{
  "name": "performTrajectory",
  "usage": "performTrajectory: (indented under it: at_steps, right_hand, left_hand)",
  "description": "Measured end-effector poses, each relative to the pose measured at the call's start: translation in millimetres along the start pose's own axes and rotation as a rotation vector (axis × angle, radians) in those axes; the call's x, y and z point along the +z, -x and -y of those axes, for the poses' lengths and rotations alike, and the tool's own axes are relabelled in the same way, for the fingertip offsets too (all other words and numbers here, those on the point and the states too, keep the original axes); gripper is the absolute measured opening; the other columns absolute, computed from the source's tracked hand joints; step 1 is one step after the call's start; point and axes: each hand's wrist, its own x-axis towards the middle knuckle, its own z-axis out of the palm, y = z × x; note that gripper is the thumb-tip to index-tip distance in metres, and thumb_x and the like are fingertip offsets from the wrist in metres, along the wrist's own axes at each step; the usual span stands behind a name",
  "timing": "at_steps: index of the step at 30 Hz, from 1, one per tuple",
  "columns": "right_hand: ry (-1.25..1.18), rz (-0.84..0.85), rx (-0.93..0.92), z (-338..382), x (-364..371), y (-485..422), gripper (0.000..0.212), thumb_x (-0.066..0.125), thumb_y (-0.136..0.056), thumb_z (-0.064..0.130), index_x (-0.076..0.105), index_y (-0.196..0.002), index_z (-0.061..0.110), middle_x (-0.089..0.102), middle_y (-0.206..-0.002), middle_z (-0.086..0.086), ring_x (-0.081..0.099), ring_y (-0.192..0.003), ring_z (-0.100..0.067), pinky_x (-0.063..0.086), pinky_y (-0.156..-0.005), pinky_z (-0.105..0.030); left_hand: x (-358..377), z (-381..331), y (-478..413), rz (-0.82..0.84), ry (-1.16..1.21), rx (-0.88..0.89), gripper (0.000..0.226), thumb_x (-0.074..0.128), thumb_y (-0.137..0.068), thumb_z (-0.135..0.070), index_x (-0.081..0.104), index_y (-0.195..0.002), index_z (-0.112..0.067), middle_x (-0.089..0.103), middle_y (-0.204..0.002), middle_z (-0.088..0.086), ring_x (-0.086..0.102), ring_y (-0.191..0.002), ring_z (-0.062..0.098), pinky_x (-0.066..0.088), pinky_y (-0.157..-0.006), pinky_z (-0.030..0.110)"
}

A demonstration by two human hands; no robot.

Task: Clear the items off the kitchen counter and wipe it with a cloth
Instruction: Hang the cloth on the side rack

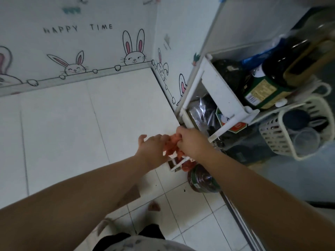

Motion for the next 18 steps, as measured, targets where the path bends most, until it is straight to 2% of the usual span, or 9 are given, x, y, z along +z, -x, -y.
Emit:
performTrajectory:
  at_steps: [2,5,7,10,14,18]
  right_hand:
    - [-0.01,-0.059,-0.024,11,-21,1,0.003,0.046,-0.092,0.016,0.046,-0.089,0.017,0.05,-0.073,0.001,0.053,-0.069,-0.017,0.044,-0.058,-0.028]
    - [-0.002,-0.163,-0.084,24,-54,8,0.009,0.047,-0.092,0.02,0.051,-0.1,0.016,0.06,-0.086,-0.006,0.059,-0.081,-0.023,0.053,-0.071,-0.036]
    - [0.042,-0.23,-0.115,29,-80,17,0.011,0.046,-0.093,0.019,0.051,-0.102,0.016,0.064,-0.092,-0.009,0.06,-0.085,-0.026,0.054,-0.073,-0.037]
    - [0.129,-0.328,-0.132,36,-112,28,0.014,0.045,-0.091,0.017,0.052,-0.103,0.017,0.061,-0.089,-0.006,0.055,-0.078,-0.025,0.046,-0.064,-0.032]
    - [0.237,-0.464,-0.129,31,-160,46,0.016,0.044,-0.089,0.015,0.052,-0.103,0.016,0.062,-0.091,-0.009,0.056,-0.078,-0.029,0.037,-0.06,-0.031]
    - [0.289,-0.536,-0.014,8,-190,60,0.018,0.044,-0.087,0.01,0.052,-0.103,0.016,0.062,-0.093,-0.011,0.057,-0.08,-0.032,0.036,-0.06,-0.034]
  left_hand:
    - [-20,3,-4,-0.081,0.049,-0.018,0.045,0.059,-0.082,-0.048,0.047,-0.121,-0.028,0.056,-0.116,-0.006,0.056,-0.107,0.017,0.036,-0.098,0.042]
    - [-53,3,-5,-0.175,0.206,0.023,0.05,0.068,-0.079,-0.039,0.048,-0.121,-0.021,0.049,-0.121,0.002,0.055,-0.105,0.022,0.047,-0.089,0.042]
    - [-75,-3,-5,-0.28,0.27,0.125,0.056,0.075,-0.075,-0.029,0.049,-0.121,-0.011,0.043,-0.124,0.009,0.057,-0.101,0.027,0.049,-0.088,0.039]
    - [-96,-16,-5,-0.393,0.337,0.228,0.06,0.079,-0.068,-0.024,0.049,-0.114,0.0,0.04,-0.121,0.016,0.061,-0.09,0.033,0.053,-0.081,0.041]
    - [-129,-52,-7,-0.51,0.449,0.308,0.048,0.079,-0.067,-0.027,0.046,-0.096,-0.008,0.039,-0.115,0.009,0.058,-0.08,0.025,0.056,-0.073,0.039]
    - [-150,-91,-10,-0.494,0.466,0.372,0.045,0.083,-0.066,-0.023,0.05,-0.094,-0.01,0.042,-0.11,0.008,0.055,-0.082,0.021,0.053,-0.081,0.036]
